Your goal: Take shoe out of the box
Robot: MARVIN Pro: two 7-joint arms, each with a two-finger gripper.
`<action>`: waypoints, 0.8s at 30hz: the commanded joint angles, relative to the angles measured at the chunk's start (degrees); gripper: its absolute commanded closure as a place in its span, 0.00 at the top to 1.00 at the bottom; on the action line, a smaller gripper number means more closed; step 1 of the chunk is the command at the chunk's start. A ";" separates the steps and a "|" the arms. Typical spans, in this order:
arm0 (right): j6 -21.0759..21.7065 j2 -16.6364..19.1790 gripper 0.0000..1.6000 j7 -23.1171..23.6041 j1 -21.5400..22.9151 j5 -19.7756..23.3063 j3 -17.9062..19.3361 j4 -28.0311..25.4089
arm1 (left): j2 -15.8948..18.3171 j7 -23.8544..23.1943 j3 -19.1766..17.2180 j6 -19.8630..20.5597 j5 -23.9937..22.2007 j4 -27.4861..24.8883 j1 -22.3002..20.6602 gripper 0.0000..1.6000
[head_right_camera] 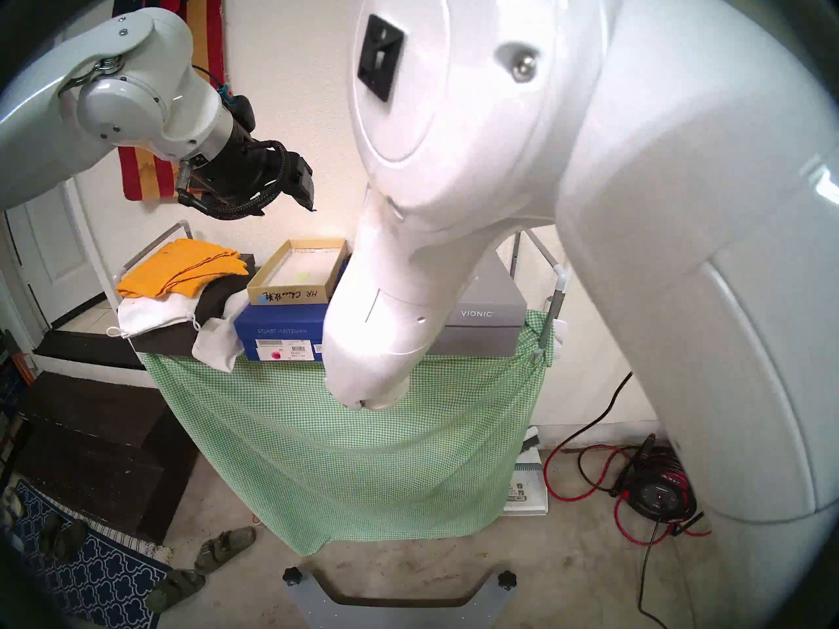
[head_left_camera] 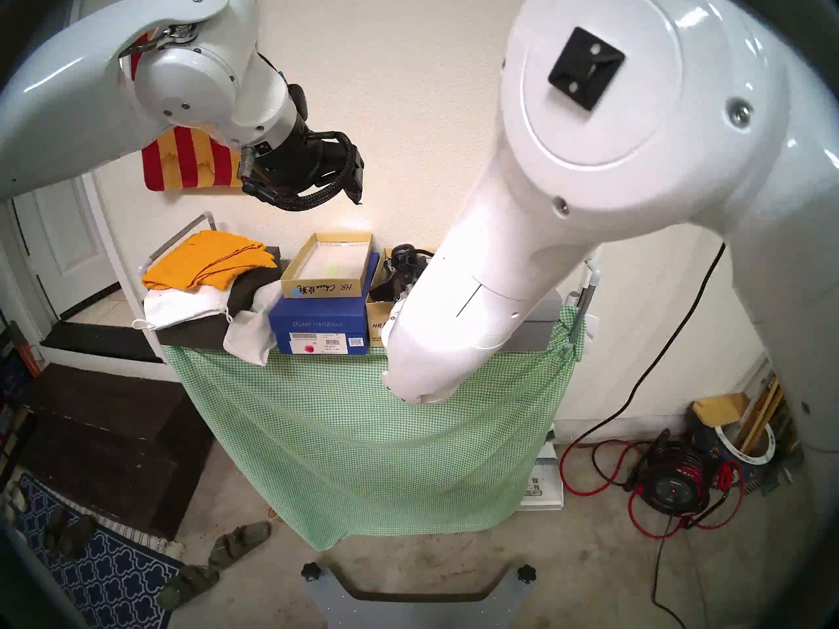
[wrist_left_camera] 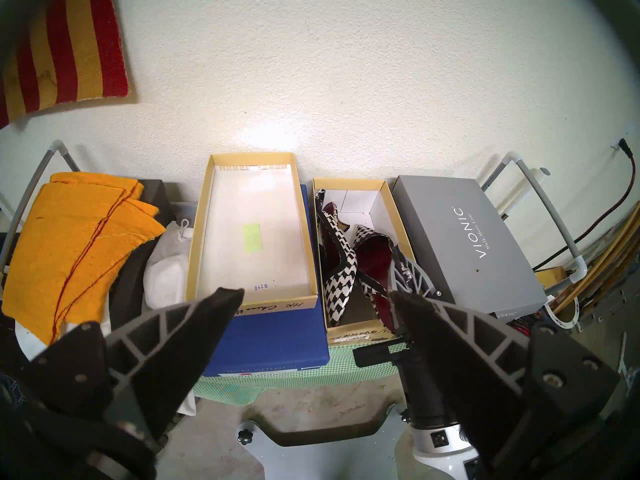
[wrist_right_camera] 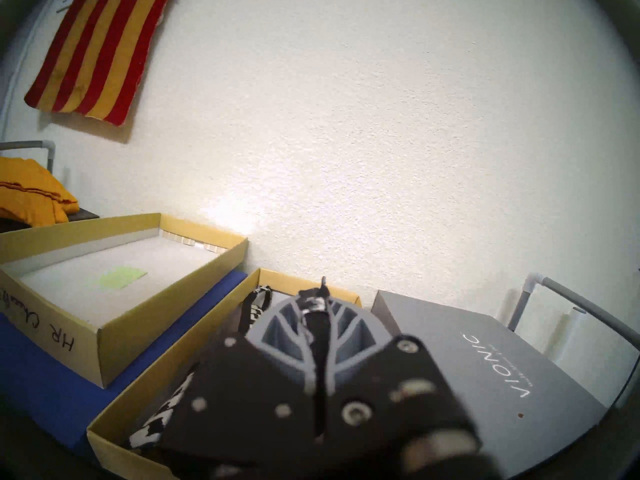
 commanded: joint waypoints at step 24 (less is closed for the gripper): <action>-0.64 0.05 0.00 -5.40 0.80 -0.04 0.01 1.29 | -0.08 0.09 -0.01 0.00 0.02 0.02 -0.04 1.00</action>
